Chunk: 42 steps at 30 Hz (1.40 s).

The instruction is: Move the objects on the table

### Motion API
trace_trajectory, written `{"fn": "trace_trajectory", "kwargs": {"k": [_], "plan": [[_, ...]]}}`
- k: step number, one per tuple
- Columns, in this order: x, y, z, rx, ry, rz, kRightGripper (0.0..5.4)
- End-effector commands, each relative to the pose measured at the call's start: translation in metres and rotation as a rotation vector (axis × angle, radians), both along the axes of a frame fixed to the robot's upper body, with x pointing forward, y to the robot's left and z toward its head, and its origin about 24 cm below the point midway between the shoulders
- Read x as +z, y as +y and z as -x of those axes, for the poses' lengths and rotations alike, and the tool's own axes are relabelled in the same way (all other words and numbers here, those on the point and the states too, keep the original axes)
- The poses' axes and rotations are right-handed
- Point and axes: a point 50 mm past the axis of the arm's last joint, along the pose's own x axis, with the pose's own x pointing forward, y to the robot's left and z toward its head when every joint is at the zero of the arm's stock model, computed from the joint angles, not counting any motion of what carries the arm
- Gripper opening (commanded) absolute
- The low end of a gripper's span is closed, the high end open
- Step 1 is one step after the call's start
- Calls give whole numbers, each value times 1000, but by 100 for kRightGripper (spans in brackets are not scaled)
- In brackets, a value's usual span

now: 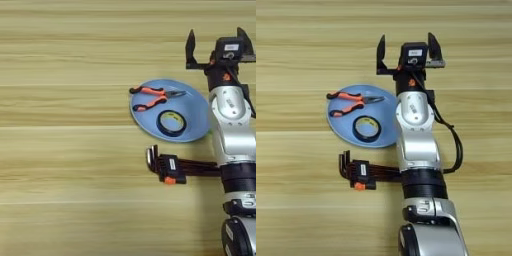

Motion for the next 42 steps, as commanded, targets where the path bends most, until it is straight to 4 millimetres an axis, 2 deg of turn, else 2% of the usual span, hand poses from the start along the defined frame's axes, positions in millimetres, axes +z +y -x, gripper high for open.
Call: {"fn": "trace_trajectory", "kwargs": {"k": [1, 6, 12, 16, 22, 26, 34, 38, 42], "plan": [[34, 6, -2, 66, -133, 24, 537], [35, 8, -2, 143, -128, 11, 537], [38, -5, -12, 266, -24, -20, 537], [29, 0, -19, 391, 112, 23, 537], [13, -3, -34, 433, 345, 43, 537], [3, 3, -37, 426, 422, 78, 537], [-15, 6, -33, 581, 541, 237, 537], [-28, 6, -35, 600, 599, 256, 537], [-32, 11, -38, 593, 606, 263, 537]]}}
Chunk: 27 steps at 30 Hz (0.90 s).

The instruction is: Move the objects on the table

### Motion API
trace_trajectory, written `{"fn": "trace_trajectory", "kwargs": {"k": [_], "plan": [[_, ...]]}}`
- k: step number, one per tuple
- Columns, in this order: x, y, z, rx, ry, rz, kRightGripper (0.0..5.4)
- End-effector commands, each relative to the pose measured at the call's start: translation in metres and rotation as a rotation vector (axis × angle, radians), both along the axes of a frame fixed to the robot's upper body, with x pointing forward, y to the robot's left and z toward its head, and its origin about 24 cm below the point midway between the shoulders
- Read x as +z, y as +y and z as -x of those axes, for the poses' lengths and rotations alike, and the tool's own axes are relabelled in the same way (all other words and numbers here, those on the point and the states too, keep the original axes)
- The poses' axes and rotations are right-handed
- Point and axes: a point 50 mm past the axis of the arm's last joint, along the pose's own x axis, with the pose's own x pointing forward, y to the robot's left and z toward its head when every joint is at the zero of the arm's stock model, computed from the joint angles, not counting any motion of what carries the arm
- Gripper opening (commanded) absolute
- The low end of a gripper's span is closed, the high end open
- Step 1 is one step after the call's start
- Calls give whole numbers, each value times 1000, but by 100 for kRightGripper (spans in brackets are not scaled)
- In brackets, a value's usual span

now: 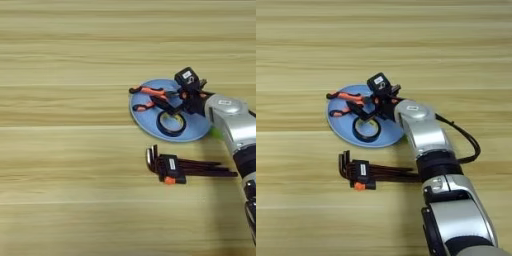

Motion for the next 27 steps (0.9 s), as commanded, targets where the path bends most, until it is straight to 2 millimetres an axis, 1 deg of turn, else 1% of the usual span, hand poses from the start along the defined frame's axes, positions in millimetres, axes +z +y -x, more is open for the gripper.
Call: {"fn": "trace_trajectory", "kwargs": {"k": [1, 10, 14, 19, 26, 27], "plan": [[42, 7, -21, 15, -167, 22, 537], [36, 23, -30, 14, -161, 13, 537], [31, 24, -38, -39, -57, -70, 537], [27, 26, -41, -44, -17, -65, 537], [21, 27, -41, -22, 23, -58, 537], [21, 27, -41, -19, 25, -60, 522]]}}
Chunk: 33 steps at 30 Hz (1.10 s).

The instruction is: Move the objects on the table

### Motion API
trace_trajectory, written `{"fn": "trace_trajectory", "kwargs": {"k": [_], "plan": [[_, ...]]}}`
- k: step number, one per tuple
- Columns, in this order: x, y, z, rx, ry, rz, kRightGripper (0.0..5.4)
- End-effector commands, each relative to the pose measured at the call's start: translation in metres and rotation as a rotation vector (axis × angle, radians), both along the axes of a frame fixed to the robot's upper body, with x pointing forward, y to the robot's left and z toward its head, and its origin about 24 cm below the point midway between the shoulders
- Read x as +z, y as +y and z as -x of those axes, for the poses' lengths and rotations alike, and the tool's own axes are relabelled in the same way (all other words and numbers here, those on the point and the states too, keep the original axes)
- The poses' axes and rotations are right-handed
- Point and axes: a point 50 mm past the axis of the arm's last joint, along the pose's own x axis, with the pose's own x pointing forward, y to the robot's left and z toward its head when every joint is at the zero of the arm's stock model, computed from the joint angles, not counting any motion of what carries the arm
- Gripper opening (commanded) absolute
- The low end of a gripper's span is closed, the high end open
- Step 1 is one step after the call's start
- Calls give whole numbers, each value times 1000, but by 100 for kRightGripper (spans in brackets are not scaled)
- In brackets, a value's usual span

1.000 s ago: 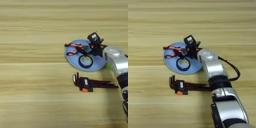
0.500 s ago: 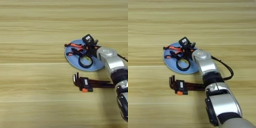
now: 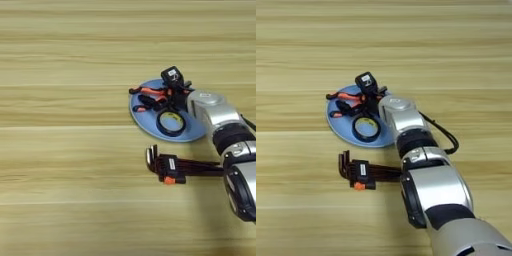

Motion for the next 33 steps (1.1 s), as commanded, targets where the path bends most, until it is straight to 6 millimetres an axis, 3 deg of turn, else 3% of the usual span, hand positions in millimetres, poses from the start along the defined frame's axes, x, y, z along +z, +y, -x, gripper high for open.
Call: {"fn": "trace_trajectory", "kwargs": {"k": [1, 23, 33], "plan": [[34, 4, -16, 25, -111, 1, 508], [32, 5, -14, 39, -103, -25, 275], [34, 8, -14, 54, -100, -53, 208]]}}
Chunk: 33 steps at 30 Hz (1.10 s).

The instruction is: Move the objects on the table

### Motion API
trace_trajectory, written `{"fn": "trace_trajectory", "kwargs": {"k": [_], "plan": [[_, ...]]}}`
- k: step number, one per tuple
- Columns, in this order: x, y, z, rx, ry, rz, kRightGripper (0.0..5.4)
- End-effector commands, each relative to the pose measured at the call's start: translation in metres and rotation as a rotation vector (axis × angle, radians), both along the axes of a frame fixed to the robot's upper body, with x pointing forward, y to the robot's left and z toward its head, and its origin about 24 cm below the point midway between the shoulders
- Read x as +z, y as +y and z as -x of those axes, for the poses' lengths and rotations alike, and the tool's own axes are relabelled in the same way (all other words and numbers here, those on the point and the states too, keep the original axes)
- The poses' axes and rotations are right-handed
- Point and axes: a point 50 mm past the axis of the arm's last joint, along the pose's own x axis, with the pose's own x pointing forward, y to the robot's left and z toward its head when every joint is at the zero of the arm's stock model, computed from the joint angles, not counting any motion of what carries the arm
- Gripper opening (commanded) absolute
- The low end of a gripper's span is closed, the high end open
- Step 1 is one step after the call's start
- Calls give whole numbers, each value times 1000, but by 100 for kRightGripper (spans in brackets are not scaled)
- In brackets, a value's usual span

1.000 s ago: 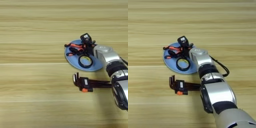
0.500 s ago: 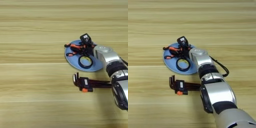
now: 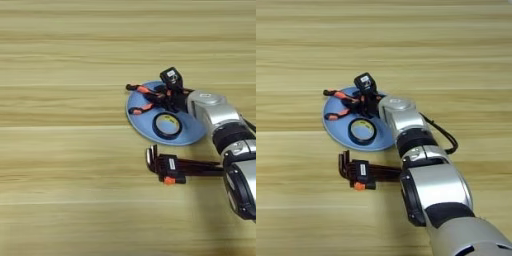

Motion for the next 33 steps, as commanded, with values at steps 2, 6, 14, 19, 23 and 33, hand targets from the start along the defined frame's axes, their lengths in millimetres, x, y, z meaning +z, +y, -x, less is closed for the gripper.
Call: {"fn": "trace_trajectory", "kwargs": {"k": [2, 6, 14, 19, 23, 33], "plan": [[35, 8, -16, 21, -112, -32, 200], [35, 9, -16, 24, -114, -37, 185], [38, 10, -16, 28, -121, -56, 171], [42, 12, -17, 34, -134, -69, 158], [47, 12, -17, 34, -151, -80, 145], [63, 12, -18, 36, -205, -105, 106]]}}
